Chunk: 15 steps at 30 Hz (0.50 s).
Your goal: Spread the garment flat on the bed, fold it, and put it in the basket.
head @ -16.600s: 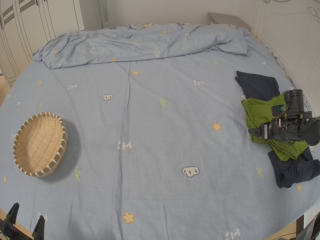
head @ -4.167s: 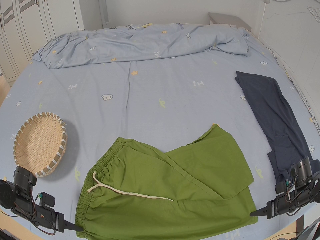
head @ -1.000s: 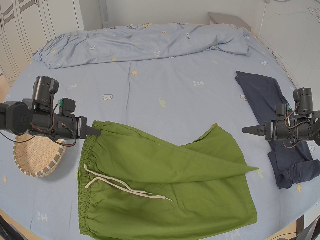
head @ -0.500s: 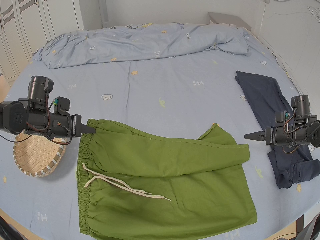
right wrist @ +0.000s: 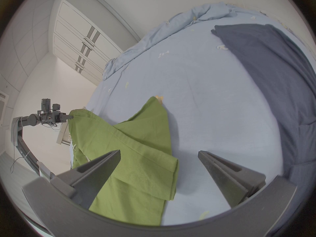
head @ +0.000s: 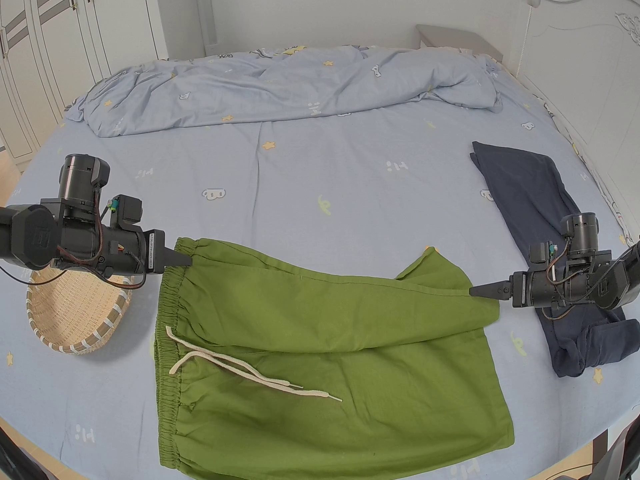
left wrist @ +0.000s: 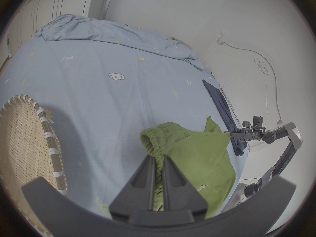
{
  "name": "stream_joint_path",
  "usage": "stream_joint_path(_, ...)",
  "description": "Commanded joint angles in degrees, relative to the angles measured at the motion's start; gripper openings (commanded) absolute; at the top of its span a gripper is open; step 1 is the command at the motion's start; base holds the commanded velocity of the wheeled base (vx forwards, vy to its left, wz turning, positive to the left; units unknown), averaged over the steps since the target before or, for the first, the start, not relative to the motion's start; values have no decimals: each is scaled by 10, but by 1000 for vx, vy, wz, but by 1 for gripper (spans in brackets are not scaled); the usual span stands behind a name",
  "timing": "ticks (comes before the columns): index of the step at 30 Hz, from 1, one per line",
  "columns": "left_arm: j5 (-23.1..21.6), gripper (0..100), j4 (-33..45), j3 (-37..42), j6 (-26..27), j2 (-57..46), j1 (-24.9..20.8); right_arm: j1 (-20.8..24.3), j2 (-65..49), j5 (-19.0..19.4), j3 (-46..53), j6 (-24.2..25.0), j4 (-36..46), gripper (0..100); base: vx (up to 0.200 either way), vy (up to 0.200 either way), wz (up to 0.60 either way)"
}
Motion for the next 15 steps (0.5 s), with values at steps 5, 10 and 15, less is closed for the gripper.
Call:
stream_joint_path(5,0,0,-1,0,0,2,0,4,20,10,23,3,-44,100,0,0,0)
stream_joint_path(10,0,0,-1,0,0,2,2,2,18,10,35,4,-73,0,0,0,0)
stream_joint_path(15,0,0,-1,-1,0,2,2,-7,16,10,35,4,-74,0,0,0,0)
